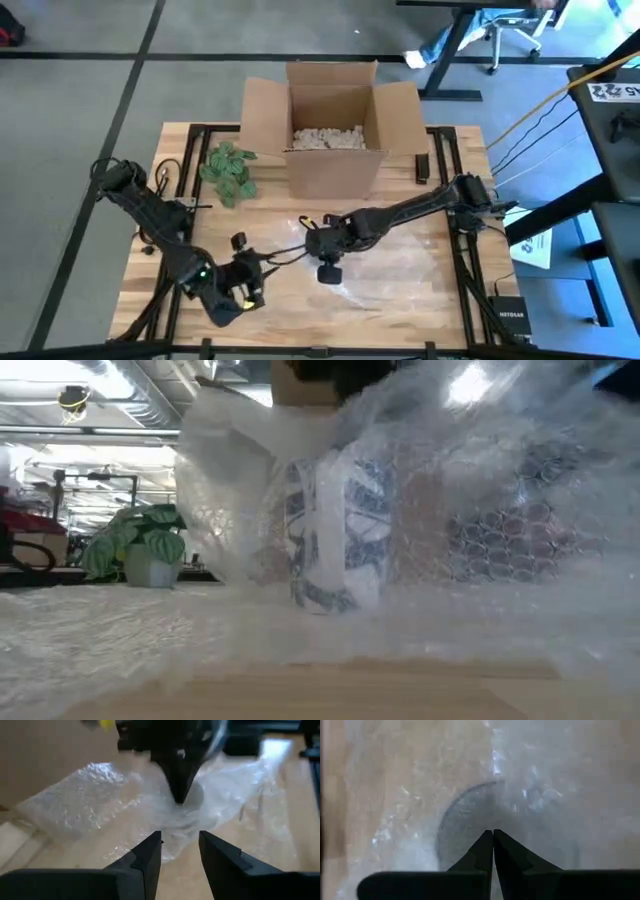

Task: Wrap mug
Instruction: Wrap the blue mug in bubble wrap

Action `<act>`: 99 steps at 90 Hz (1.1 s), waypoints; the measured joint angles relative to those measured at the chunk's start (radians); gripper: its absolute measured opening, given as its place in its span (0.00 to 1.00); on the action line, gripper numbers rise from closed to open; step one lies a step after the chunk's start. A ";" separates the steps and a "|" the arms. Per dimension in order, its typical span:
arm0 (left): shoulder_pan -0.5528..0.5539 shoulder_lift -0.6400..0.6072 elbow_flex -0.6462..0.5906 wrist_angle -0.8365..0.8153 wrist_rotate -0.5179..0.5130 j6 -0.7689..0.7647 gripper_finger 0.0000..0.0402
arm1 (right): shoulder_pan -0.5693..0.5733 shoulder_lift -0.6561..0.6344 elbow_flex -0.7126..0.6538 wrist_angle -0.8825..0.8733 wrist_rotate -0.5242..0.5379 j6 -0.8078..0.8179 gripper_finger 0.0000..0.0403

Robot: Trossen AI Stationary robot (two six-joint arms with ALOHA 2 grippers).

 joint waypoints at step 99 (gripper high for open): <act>0.012 0.285 -0.130 -0.148 -0.189 -0.630 0.29 | -0.010 0.086 0.033 0.014 -0.093 -0.052 0.00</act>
